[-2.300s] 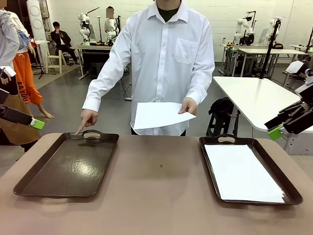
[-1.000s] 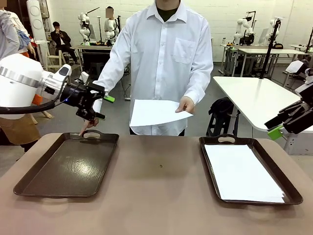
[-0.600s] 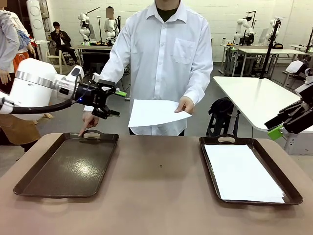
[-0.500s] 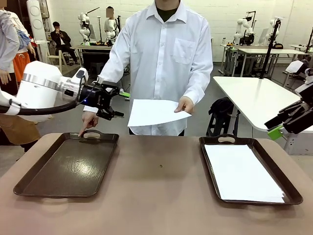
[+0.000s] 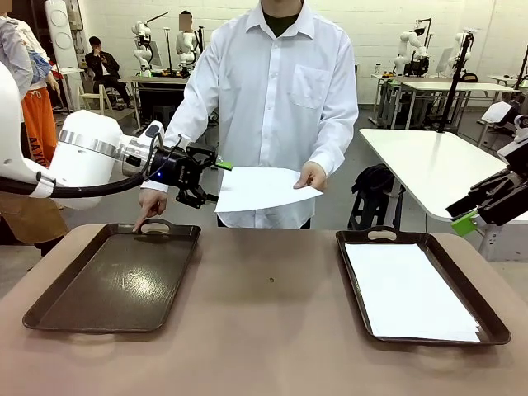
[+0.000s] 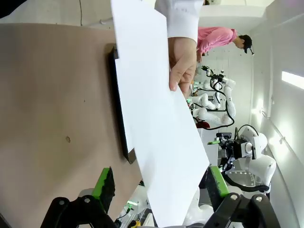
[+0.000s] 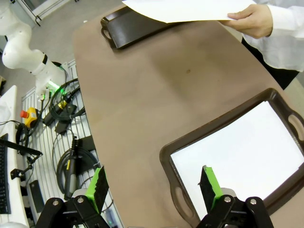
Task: Sort the A4 documents.
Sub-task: Receive the A4 Paper, then place the A4 Paper in the designated Handle tray.
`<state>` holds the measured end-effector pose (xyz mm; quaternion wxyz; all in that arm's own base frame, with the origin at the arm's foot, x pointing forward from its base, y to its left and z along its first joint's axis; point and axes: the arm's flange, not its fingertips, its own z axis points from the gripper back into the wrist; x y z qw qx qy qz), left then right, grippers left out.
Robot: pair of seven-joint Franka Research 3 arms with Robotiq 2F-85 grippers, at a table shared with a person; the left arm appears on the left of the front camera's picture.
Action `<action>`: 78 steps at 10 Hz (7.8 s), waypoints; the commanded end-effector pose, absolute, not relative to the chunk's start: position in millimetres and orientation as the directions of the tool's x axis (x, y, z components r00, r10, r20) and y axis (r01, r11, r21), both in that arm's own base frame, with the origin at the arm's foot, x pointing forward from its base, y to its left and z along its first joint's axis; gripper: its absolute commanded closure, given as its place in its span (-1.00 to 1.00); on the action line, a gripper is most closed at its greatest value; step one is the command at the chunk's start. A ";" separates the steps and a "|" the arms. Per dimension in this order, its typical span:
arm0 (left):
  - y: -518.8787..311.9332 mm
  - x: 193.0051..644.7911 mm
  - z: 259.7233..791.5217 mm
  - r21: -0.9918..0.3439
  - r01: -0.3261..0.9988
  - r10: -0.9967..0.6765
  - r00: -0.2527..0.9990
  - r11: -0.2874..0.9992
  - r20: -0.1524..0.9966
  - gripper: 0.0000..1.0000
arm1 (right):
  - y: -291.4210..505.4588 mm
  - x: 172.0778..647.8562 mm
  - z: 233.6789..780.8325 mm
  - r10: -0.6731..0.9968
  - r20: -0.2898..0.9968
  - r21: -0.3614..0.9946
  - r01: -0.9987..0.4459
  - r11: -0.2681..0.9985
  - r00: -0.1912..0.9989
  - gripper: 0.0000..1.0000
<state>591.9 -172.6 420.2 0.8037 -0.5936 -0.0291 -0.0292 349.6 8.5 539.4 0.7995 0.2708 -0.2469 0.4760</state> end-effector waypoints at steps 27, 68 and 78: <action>-186.3 596.8 382.8 -0.991 0.016 0.064 0.998 0.136 0.025 1.00 | 8.1 350.2 538.3 0.623 0.658 0.203 -0.896 0.395 0.423 -1.00; 38.3 587.0 336.4 -0.689 0.170 -0.179 0.982 0.705 0.058 0.98 | 8.1 350.2 538.3 0.623 0.658 0.203 -0.896 0.395 0.423 -1.00; 49.7 573.7 328.0 -0.641 0.066 -0.055 0.998 0.765 0.036 0.98 | 8.1 350.2 538.3 0.623 0.658 0.203 -0.896 0.395 0.423 -1.00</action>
